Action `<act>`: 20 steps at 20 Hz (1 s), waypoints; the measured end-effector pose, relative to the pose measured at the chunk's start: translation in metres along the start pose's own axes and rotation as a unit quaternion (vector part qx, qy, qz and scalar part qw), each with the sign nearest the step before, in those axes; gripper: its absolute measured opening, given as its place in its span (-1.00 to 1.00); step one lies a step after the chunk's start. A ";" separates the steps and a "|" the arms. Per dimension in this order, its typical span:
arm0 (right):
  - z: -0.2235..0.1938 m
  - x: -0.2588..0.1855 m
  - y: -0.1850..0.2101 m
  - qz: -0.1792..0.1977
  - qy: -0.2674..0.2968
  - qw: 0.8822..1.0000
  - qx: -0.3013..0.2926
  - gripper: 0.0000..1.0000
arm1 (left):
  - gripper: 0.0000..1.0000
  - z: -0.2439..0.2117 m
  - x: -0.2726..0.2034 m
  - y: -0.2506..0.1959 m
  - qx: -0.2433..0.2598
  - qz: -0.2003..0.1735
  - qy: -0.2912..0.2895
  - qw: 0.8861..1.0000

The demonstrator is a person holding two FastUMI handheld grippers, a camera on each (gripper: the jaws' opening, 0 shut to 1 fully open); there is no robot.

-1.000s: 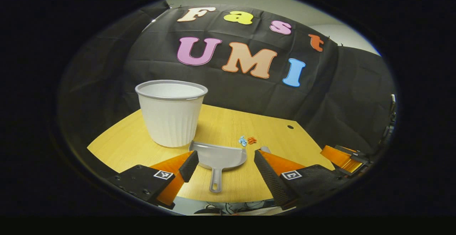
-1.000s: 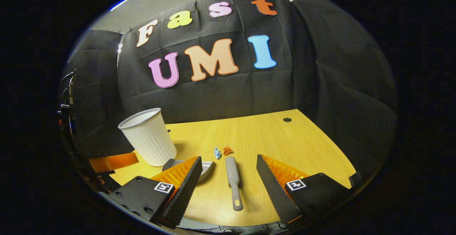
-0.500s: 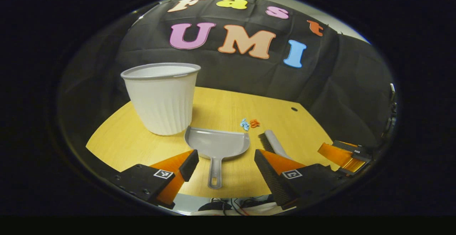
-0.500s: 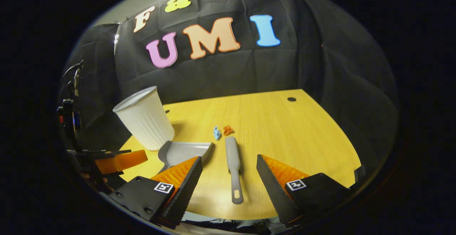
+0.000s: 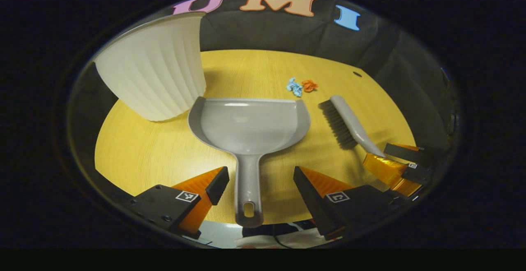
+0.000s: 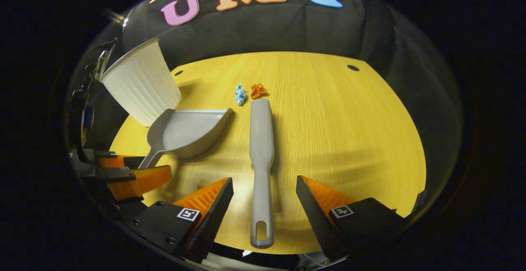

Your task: Pick up the small broom and dustpan from the desktop, sweep the trash into the dustpan with the broom, and then empty the trash into the garbage bin.

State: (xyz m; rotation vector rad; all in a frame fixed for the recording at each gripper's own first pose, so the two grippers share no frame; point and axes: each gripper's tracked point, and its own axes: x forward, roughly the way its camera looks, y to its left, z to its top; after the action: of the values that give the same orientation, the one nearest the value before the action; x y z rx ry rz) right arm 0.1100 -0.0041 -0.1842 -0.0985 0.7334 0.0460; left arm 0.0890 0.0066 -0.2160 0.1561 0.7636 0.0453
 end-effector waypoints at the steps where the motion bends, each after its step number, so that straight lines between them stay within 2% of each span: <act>1: -0.001 0.004 -0.001 0.004 0.018 1.000 0.004 0.92 | 0.93 -0.003 0.004 0.001 0.000 0.000 0.013 1.000; 2: -0.003 0.009 -0.002 0.006 0.034 0.999 0.005 0.99 | 0.93 -0.004 0.007 0.001 0.002 0.002 0.023 1.000; 3: -0.004 0.014 -0.002 0.008 0.047 0.999 0.004 0.90 | 0.93 -0.006 0.010 0.003 0.007 0.005 0.031 0.999; 4: -0.004 0.017 -0.001 0.010 0.055 0.998 0.002 0.90 | 0.93 -0.006 0.013 0.005 0.015 0.009 0.037 0.999; 5: -0.005 0.019 -0.001 0.011 0.062 0.998 0.001 0.97 | 0.90 -0.007 0.017 0.008 0.024 0.012 0.043 0.999; 7: -0.005 0.023 0.000 0.015 0.073 0.997 0.000 0.83 | 0.91 -0.008 0.022 0.013 0.039 0.023 0.055 0.997; 8: -0.007 0.024 0.002 0.017 0.077 0.997 0.002 0.55 | 0.89 -0.008 0.023 0.015 0.043 0.026 0.059 0.997; 10: -0.010 0.025 0.006 0.023 0.086 0.996 0.004 0.46 | 0.59 -0.009 0.023 0.019 0.051 0.036 0.059 0.996; 11: -0.012 0.026 0.006 0.024 0.092 0.995 0.004 0.24 | 0.14 -0.009 0.025 0.022 0.060 0.044 0.059 0.995; 12: -0.014 0.025 0.008 0.029 0.099 0.995 0.006 0.15 | -0.11 -0.009 0.027 0.022 0.067 0.046 0.059 0.995; 13: -0.018 0.028 0.009 0.032 0.104 0.994 0.010 -0.07 | -0.26 -0.010 0.026 0.024 0.076 0.054 0.060 0.994; 14: -0.022 0.028 0.011 0.039 0.120 0.992 0.010 -0.38 | -0.30 -0.008 0.027 0.027 0.087 0.060 0.057 0.993; 20: -0.018 0.020 0.011 0.055 0.108 0.993 -0.003 -0.46 | -0.43 -0.006 0.026 0.030 0.078 0.047 0.039 0.995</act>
State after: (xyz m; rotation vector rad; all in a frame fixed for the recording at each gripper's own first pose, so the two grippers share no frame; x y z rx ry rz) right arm 0.1125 0.0049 -0.2115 -0.0703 0.9538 0.1441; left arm 0.1043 0.0396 -0.2331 0.3408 0.8378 0.0813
